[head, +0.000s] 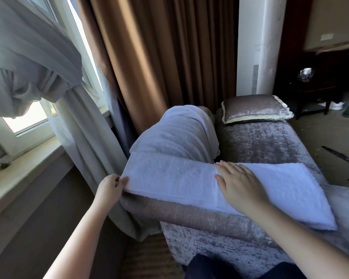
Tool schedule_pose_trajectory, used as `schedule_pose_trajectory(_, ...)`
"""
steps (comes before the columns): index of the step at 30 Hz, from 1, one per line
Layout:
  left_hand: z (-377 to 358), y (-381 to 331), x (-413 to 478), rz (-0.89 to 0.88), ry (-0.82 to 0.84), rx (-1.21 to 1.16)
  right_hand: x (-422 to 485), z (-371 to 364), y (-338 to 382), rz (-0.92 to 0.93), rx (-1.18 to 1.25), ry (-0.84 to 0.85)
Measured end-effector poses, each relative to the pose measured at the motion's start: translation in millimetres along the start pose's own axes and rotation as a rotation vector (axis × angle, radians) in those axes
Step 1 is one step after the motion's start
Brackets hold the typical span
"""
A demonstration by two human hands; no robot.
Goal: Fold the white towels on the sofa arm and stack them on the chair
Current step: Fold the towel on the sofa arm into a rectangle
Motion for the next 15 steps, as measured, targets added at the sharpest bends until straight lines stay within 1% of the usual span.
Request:
schedule_pose_trajectory(2, -4.0, -2.3, 0.0, -0.015, -0.024, 0.052, -0.1, -0.7, -0.6, 0.006, 0.0, -0.012)
schedule_pose_trajectory(6, -2.5, -3.9, -9.5, -0.08, -0.149, 0.02, -0.4, -1.4, -1.2, 0.015, 0.01, -0.023)
schedule_pose_trajectory(10, 3.0, -3.4, -9.5, -0.167, -0.159, -0.023, 0.0, -2.0, -1.2, 0.015, 0.015, -0.016)
schedule_pose_trajectory(15, 3.1, -7.3, -2.1, -0.132, -0.159, -0.037, -0.4, -3.4, -1.2, 0.007, 0.011, -0.003)
Point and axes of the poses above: each hand's wrist, its own x-axis towards the middle knuckle, its own z-axis out of the back of the hand, y = z × x, the point moved 4 cm from there along x, towards the middle knuckle, and after that the axes turned 10 degrees about y, right-handed, at the moved point
